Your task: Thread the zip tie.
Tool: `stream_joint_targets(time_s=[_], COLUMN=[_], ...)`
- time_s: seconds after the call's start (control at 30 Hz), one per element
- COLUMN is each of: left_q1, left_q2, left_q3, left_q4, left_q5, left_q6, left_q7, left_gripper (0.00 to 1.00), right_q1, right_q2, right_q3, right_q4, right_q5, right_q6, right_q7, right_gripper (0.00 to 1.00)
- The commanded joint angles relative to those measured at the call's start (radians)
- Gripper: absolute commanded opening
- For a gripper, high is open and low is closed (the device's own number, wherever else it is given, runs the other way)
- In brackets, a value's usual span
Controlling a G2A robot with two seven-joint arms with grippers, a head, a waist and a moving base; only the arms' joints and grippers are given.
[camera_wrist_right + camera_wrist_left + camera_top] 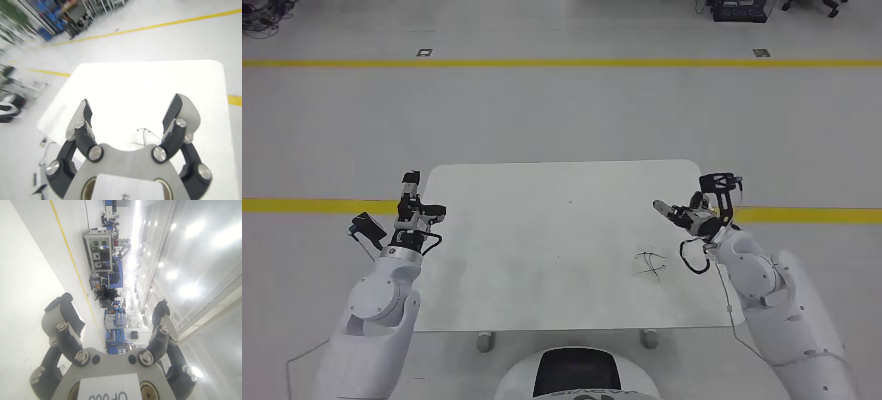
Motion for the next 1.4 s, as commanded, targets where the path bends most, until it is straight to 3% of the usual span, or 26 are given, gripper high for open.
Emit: stream_joint_targets(time_s=[0.0,0.07,0.13,0.7,0.73,0.93,1.1,1.37], left_q1=[0.000,0.000,0.000,0.000,0.000,0.000,0.000,0.000], left_q2=[0.000,0.000,0.000,0.000,0.000,0.000,0.000,0.000], left_q3=[0.000,0.000,0.000,0.000,0.000,0.000,0.000,0.000], left_q4=[0.000,0.000,0.000,0.000,0.000,0.000,0.000,0.000], left_q5=[0.000,0.000,0.000,0.000,0.000,0.000,0.000,0.000], left_q6=[0.000,0.000,0.000,0.000,0.000,0.000,0.000,0.000], left_q7=[0.000,0.000,0.000,0.000,0.000,0.000,0.000,0.000], left_gripper=[1.00,1.00,1.00,1.00,1.00,1.00,1.00,1.00], right_q1=[0.035,0.077,0.093,0.093,0.101,0.207,0.297,0.309], right_q2=[-0.002,-0.003,-0.007,-0.007,-0.006,-0.024,-0.057,-0.063], right_q3=[-0.042,-0.095,-0.122,-0.122,-0.139,-0.266,-0.381,-0.398], right_q4=[0.031,0.066,0.086,0.086,0.078,0.146,0.259,0.282], right_q5=[-0.093,-0.187,-0.202,-0.202,-0.246,-0.378,-0.371,-0.363], right_q6=[0.010,0.010,0.012,0.012,-0.004,0.042,0.145,0.154], right_q7=[0.042,0.101,0.110,0.110,0.126,0.285,0.436,0.437], right_gripper=[1.00,1.00,1.00,1.00,1.00,1.00,1.00,1.00])
